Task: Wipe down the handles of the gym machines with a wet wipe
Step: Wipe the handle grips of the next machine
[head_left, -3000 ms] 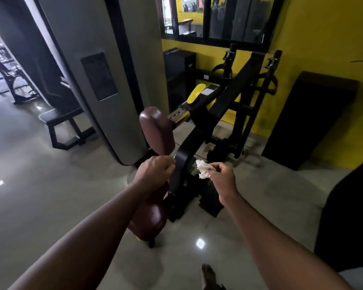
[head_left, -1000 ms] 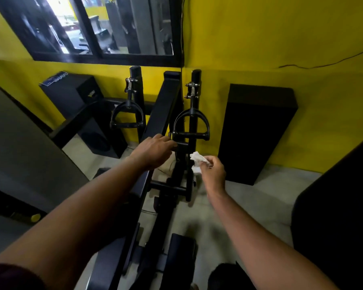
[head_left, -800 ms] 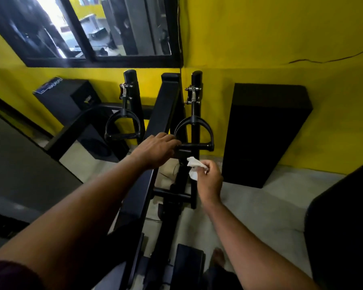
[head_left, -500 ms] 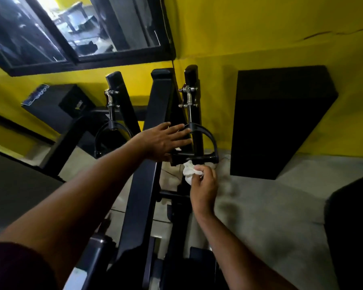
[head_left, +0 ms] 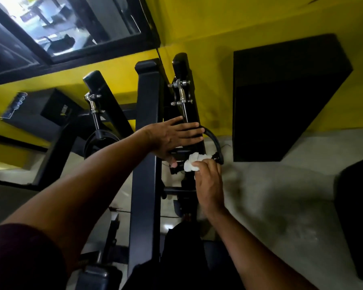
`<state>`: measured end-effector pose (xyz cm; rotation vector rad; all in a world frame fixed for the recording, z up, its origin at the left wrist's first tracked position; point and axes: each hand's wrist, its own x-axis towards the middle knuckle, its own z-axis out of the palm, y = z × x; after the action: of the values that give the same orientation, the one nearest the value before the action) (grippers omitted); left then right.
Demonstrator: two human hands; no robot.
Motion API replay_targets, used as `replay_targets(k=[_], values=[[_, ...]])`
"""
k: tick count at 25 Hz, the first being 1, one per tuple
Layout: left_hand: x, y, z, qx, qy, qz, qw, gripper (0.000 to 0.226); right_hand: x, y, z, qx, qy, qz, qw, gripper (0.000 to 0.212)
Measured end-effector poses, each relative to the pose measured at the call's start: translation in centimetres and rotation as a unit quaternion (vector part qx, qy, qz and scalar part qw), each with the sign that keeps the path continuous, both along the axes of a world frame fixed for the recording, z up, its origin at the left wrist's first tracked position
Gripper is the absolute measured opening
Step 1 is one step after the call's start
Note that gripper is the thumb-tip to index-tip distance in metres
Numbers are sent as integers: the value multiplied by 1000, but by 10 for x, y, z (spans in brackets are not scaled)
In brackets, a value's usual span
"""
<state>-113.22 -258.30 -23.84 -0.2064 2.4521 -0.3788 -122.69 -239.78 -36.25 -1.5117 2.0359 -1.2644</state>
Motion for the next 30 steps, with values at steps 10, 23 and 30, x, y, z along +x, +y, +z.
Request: replay_targets(k=[10,23,30], values=[[13,-23,-4,1,-30,-70,997,124,52,-7,6,14,154,62,986,34],[20,-24,-24,6,106,-73,992,121,40,-23,2,45,150,-9,988,37],[15,-22,-26,-8,111,-78,991,124,18,-18,-4,3,173,-28,985,32]])
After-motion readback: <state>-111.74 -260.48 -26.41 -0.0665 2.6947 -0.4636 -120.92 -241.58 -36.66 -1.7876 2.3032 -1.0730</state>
